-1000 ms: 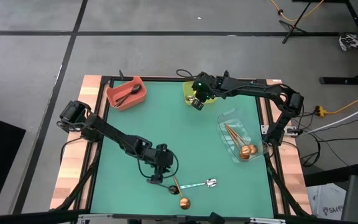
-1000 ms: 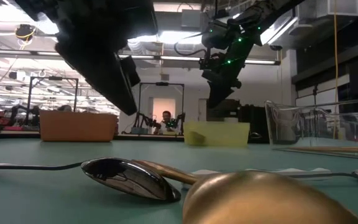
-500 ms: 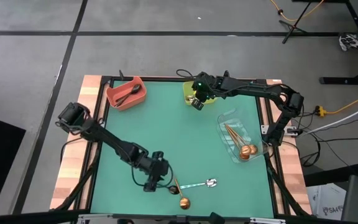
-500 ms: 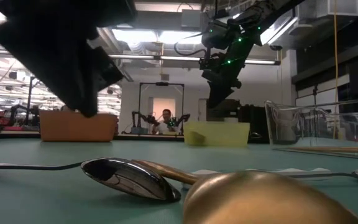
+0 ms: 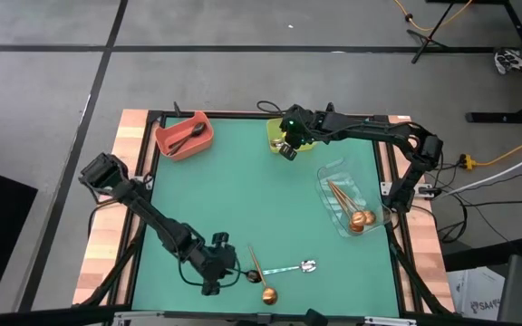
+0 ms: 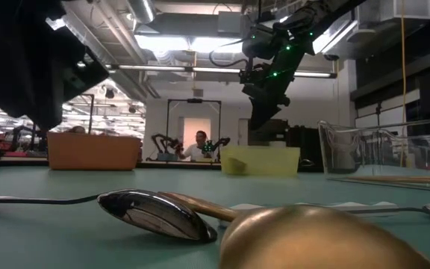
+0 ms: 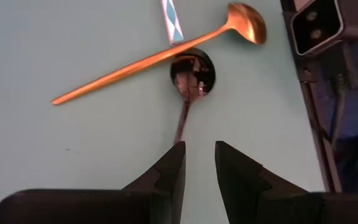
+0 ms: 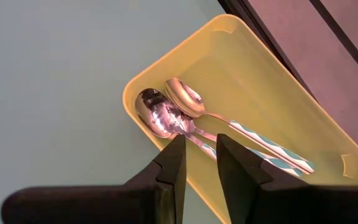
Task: Sort silverware by color (type)
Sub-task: Put the black spoon into the orange bin
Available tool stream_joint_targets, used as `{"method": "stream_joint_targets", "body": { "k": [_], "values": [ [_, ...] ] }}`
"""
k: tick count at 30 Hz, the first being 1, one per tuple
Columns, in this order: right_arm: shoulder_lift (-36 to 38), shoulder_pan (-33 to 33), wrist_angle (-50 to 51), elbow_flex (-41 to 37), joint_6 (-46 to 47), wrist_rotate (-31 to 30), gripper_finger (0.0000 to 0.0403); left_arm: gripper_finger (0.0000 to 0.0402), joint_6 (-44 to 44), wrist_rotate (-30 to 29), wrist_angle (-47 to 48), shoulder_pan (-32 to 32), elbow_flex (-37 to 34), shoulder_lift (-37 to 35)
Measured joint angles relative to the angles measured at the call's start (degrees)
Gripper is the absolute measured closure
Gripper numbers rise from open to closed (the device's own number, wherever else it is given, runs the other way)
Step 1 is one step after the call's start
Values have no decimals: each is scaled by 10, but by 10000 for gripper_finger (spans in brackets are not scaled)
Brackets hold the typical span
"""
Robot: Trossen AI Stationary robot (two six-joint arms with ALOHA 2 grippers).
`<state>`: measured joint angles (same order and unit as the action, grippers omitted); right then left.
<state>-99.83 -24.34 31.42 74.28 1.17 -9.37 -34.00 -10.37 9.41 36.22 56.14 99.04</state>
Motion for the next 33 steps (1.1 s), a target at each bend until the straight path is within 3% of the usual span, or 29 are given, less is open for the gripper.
{"method": "stream_joint_targets", "body": {
  "k": [6,18,33],
  "values": [
    [0,0,0,0,0,0,322,321,0,-57,-1,8,0,0],
    [0,0,-3,0,0,0,322,321,29,-55,-105,2,0,65],
    [0,0,-4,0,0,0,322,321,31,-58,-110,1,2,119]
  ]
}}
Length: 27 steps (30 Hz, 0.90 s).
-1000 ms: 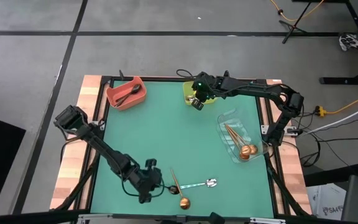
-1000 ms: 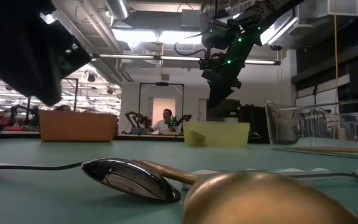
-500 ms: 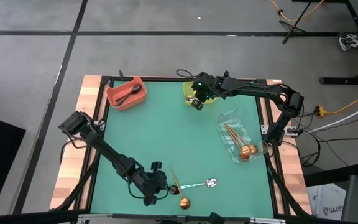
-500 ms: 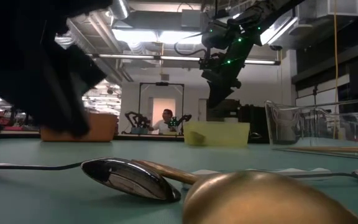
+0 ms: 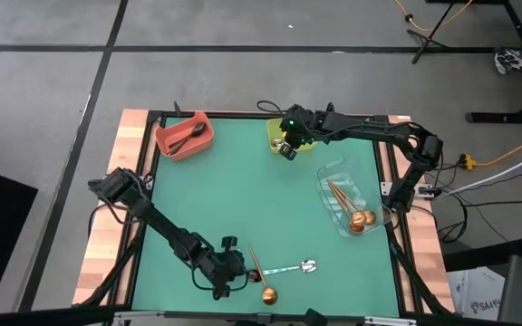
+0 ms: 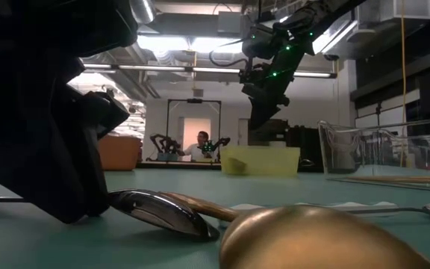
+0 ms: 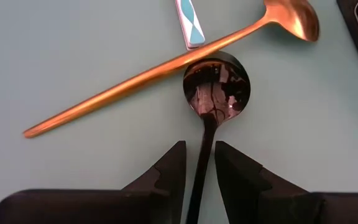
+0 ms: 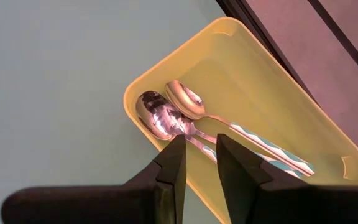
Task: Sort silverware by color (type)
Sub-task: Put the black spoon into the orange bin
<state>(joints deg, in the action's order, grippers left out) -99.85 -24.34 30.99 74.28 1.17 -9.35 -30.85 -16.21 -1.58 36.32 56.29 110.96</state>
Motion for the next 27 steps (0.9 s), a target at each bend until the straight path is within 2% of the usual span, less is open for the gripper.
{"method": "stream_joint_targets", "body": {
  "k": [20,27],
  "values": [
    [0,0,0,0,0,0,322,322,0,3,11,0,-1,-1],
    [0,0,0,0,0,0,322,362,0,2,14,0,-1,-1]
  ]
}}
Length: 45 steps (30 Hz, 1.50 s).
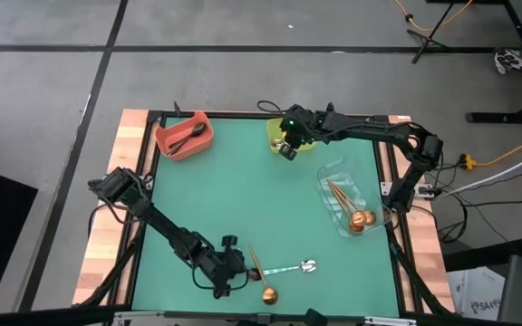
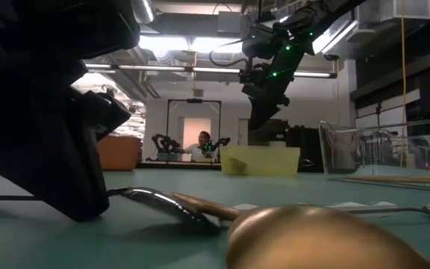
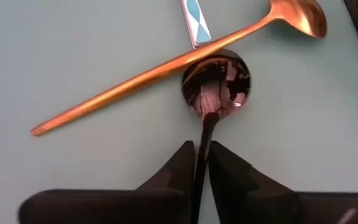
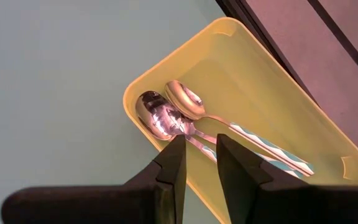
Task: Sort silverware by color (type)
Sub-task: Put the black spoon into the orange bin
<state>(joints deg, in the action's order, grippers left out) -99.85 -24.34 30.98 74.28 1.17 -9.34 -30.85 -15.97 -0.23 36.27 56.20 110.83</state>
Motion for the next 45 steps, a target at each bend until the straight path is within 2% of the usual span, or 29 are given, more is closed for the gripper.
{"method": "stream_joint_targets", "body": {
  "k": [5,20,33,39,45],
  "values": [
    [0,0,0,0,0,0,322,393,-1,2,7,0,0,-5],
    [0,0,0,0,0,0,322,390,-20,3,166,0,-3,-124],
    [0,0,0,0,0,0,322,390,-21,-102,281,-20,-1,-272],
    [0,0,1,0,3,0,322,390,-20,-139,348,-56,-1,-341],
    [0,1,2,0,33,1,322,390,-16,-151,425,-106,-1,-402]
  ]
}}
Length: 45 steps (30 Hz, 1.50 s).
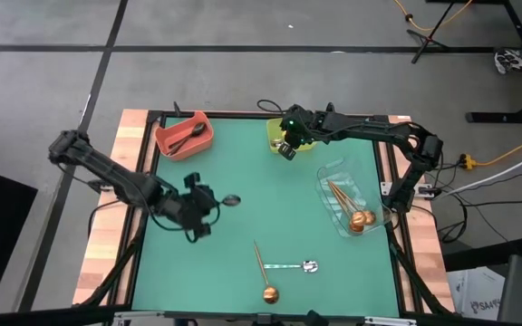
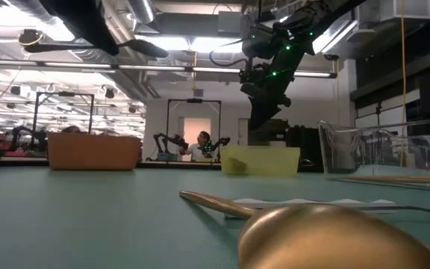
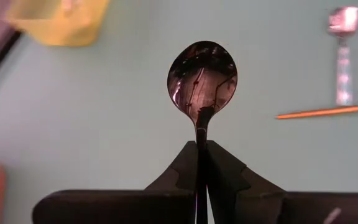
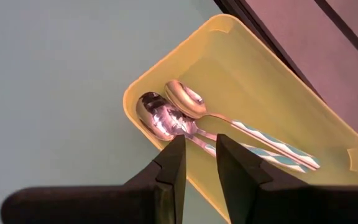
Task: Sort silverware by color (type)
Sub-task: Put the black spoon into the orange bin
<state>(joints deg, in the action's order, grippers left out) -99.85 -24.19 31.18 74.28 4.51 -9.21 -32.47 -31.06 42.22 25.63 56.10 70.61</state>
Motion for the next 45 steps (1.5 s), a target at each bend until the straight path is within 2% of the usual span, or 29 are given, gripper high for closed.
{"method": "stream_joint_targets", "body": {
  "k": [7,13,28,37,45],
  "values": [
    [0,32,2,0,2,11,322,390,5,-26,72,-78,0,-55],
    [0,75,2,0,1,11,322,390,54,-39,108,-154,0,-89],
    [0,175,2,0,19,9,322,390,209,-41,127,-387,0,-99],
    [0,221,-12,0,19,9,322,390,279,7,118,-514,0,-99],
    [0,244,-16,0,26,9,322,390,316,52,81,-598,-3,-98]
  ]
}}
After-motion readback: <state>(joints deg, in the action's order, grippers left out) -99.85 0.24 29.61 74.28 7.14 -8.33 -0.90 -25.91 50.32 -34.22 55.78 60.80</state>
